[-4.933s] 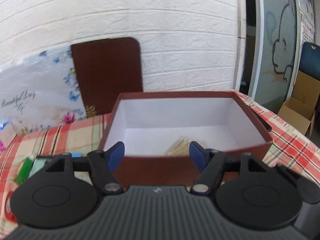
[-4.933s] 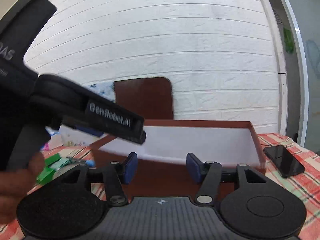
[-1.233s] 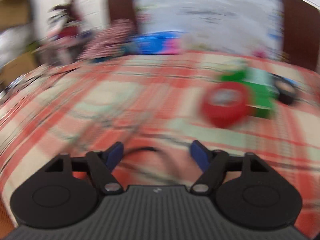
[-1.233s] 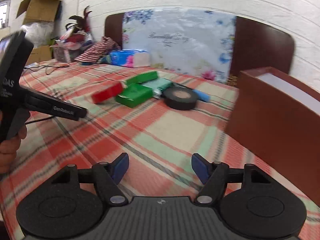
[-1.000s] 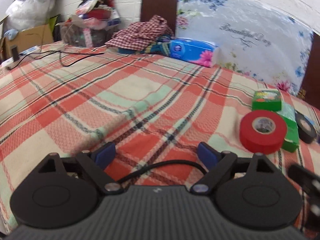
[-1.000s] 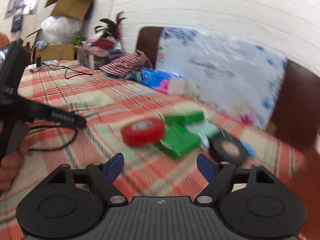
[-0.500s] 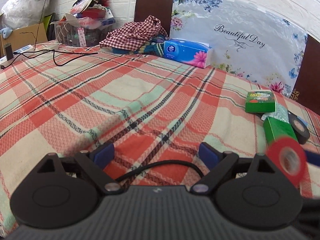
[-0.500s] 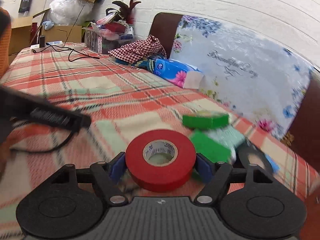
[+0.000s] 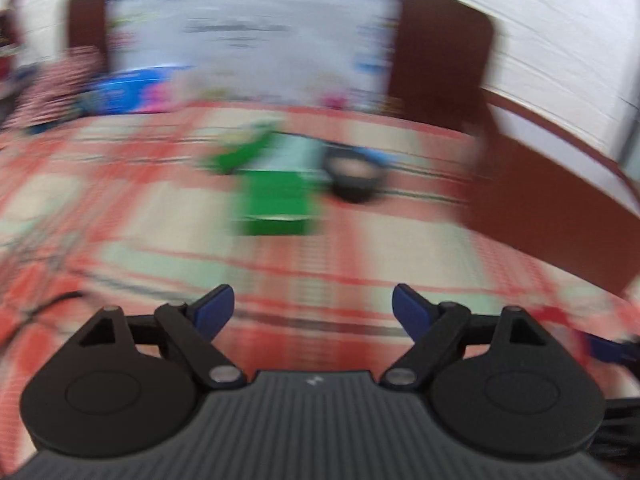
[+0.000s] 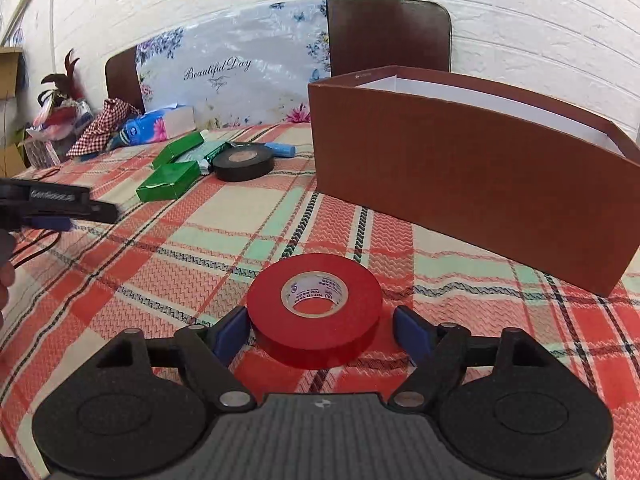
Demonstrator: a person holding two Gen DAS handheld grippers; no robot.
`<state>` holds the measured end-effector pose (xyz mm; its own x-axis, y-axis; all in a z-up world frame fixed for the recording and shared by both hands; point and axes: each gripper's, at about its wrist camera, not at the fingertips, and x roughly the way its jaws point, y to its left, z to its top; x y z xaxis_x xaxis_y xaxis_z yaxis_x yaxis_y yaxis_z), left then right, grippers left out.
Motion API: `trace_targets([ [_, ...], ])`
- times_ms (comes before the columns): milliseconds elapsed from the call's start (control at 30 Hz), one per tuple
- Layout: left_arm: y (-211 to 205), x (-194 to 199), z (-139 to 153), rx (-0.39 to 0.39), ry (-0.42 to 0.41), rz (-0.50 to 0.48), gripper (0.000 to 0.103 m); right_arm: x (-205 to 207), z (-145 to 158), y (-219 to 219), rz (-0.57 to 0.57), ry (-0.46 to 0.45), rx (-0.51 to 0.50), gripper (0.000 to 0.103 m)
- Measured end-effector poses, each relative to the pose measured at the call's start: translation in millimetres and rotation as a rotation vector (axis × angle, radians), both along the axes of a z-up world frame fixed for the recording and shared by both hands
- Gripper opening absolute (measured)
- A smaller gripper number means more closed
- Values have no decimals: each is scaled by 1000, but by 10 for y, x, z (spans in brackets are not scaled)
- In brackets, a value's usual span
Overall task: Organize objects
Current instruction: 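Grasp the red tape roll with the left gripper, then lower the red tape into the brown box and release it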
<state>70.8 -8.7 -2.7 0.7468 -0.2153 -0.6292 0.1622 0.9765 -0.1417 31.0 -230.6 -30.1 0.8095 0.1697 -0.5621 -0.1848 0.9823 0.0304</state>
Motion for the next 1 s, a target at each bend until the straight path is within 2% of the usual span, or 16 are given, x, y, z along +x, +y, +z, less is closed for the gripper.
trace_targets([
  [67,-377,38,41,-36,79,-131,79,-31,-17,84,25,-12,-42,80],
  [133,-646,79,48,-50,140,-205,74,-62,-27,96,43,-26,-61,80],
  [233,-934,138,-18,-24,212,-234,69,-35,-29,38,47,-17,-28,81],
  [300,-1003,157,-99,-38,255,-256,68,-22,-30,10,47,-12,-8,81],
  [367,-1075,81,-107,-6,228,-266,67,-12,-33,13,51,-13,-8,81],
  [400,-1104,65,-112,4,220,-272,62,-13,-35,15,49,-16,-8,79],
  [467,-1116,83,-97,-23,228,-293,35,-32,-28,1,44,-27,1,72],
  [533,-1109,97,-41,-38,233,-286,34,-69,-14,-4,45,-48,7,72],
  [633,-1149,41,212,-44,143,-315,34,-166,110,-65,17,-145,27,72],
  [767,-1257,79,649,-69,-12,-353,34,-193,387,-141,-34,-345,-2,72],
  [833,-1396,169,824,-42,-80,-362,36,-85,515,-192,-60,-421,-13,72],
  [900,-1550,308,926,-13,-116,-355,39,105,607,-255,-74,-450,-9,72],
  [1000,-1763,578,959,14,-125,-334,43,447,645,-346,-111,-461,-9,72],
])
